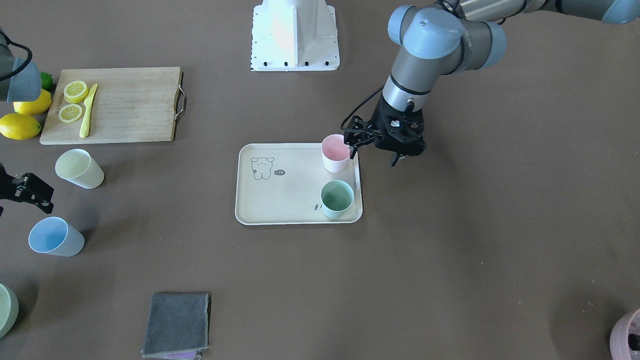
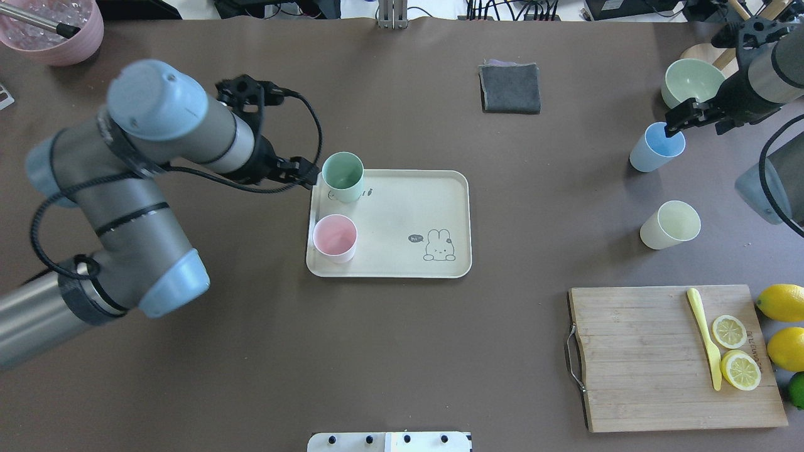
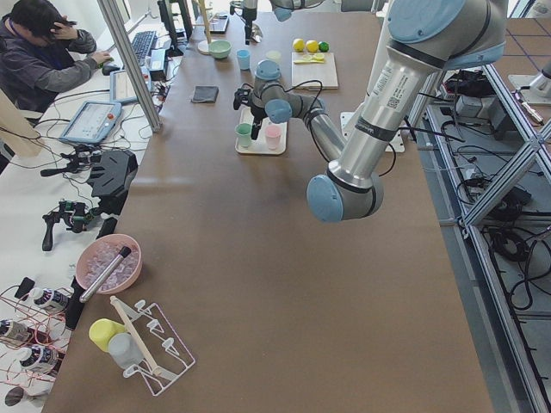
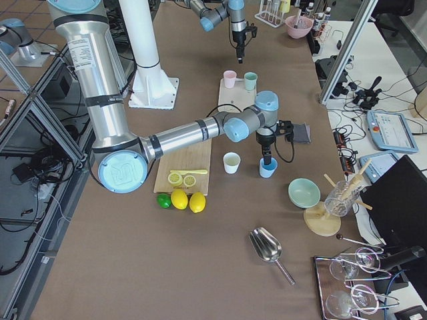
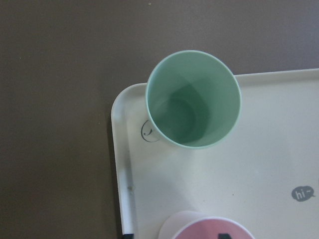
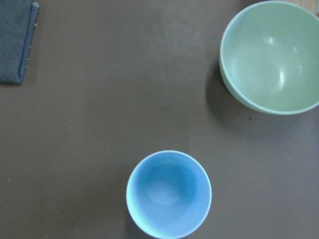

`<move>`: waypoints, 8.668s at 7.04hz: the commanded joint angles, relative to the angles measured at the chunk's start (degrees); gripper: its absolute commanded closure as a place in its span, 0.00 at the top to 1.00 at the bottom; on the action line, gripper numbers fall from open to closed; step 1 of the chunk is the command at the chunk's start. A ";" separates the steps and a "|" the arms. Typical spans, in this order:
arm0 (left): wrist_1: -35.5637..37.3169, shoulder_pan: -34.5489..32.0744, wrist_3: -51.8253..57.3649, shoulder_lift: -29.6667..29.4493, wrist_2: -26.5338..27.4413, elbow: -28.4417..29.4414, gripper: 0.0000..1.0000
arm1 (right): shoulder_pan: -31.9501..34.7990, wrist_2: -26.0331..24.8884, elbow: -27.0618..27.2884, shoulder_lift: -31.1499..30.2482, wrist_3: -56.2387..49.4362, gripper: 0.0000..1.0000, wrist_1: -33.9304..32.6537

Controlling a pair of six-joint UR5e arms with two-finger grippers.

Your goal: Place all cups on tray

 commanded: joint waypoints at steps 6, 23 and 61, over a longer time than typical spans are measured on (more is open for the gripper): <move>-0.39 -9.75 15.57 6.45 -6.68 0.42 0.98 | -3.20 -4.07 -10.81 -0.57 -0.54 0.10 14.13; 1.63 -14.06 21.91 8.57 -7.38 0.95 0.98 | -27.12 -19.63 -1.76 22.99 40.69 0.99 -1.95; 1.01 -17.19 24.86 12.58 -7.65 -1.24 0.98 | -13.84 -7.91 13.88 11.35 18.21 1.00 -16.89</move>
